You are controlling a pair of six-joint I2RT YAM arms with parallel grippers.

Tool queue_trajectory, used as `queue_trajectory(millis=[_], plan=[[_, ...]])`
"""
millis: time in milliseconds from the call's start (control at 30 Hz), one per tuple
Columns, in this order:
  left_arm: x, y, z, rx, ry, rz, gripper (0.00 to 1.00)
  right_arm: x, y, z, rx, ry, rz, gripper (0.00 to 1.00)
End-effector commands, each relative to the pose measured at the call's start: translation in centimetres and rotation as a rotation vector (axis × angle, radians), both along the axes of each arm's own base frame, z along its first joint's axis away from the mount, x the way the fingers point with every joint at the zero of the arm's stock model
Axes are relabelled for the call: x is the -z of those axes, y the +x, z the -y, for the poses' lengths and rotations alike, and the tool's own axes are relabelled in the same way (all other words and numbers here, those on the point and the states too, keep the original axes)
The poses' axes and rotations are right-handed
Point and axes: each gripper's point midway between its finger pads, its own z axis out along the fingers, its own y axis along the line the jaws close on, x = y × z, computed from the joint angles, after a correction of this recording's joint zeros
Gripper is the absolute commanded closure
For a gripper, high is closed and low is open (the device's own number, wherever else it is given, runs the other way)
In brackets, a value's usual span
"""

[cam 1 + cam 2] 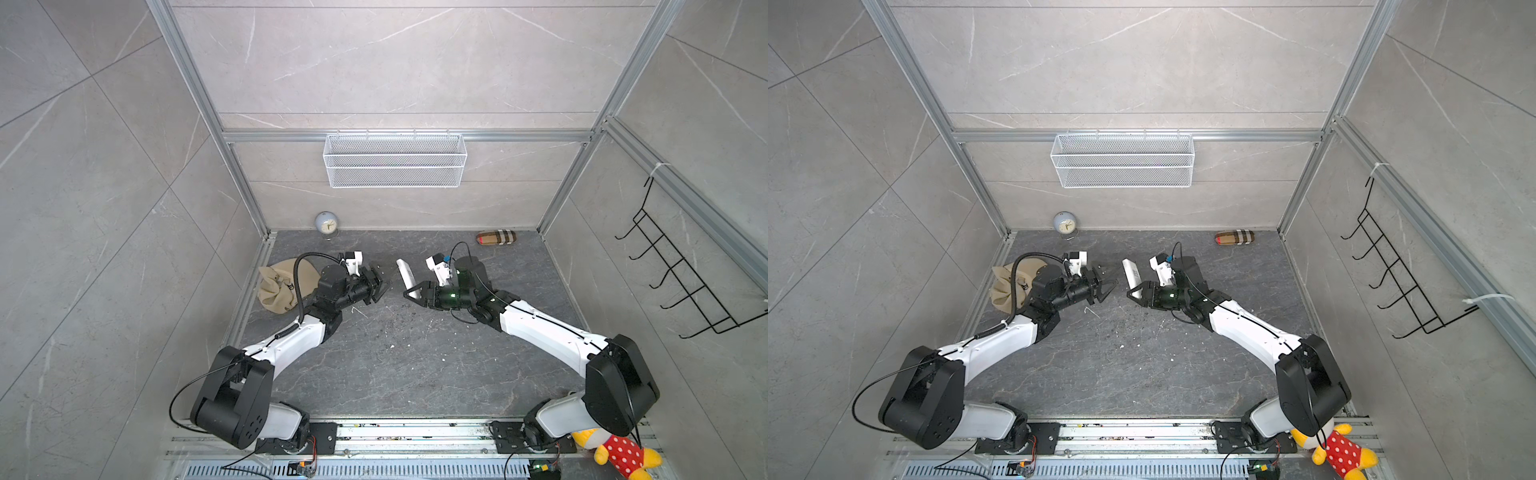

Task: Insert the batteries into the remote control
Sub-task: 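Grasp the remote's back with the right gripper beside the left gripper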

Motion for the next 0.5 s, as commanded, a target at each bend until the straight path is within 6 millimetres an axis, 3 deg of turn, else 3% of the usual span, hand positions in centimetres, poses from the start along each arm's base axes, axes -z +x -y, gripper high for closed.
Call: queue_trajectory(millis=[0,300,467], plan=[[-0.3,-0.3,-0.5,-0.004,0.081,0.033,0.20,0.0,-0.3,0.7,-0.005,-0.149,0.084,0.47],[0.3,0.2,-0.1,0.004,0.052,0.014,0.23,-0.4,-1.3,-1.6,-0.070,-0.204,0.132,0.47],[0.6,0.8,0.1,-0.005,0.044,0.000,0.35,-0.2,-1.8,-2.4,-0.100,-0.250,0.156,0.46]])
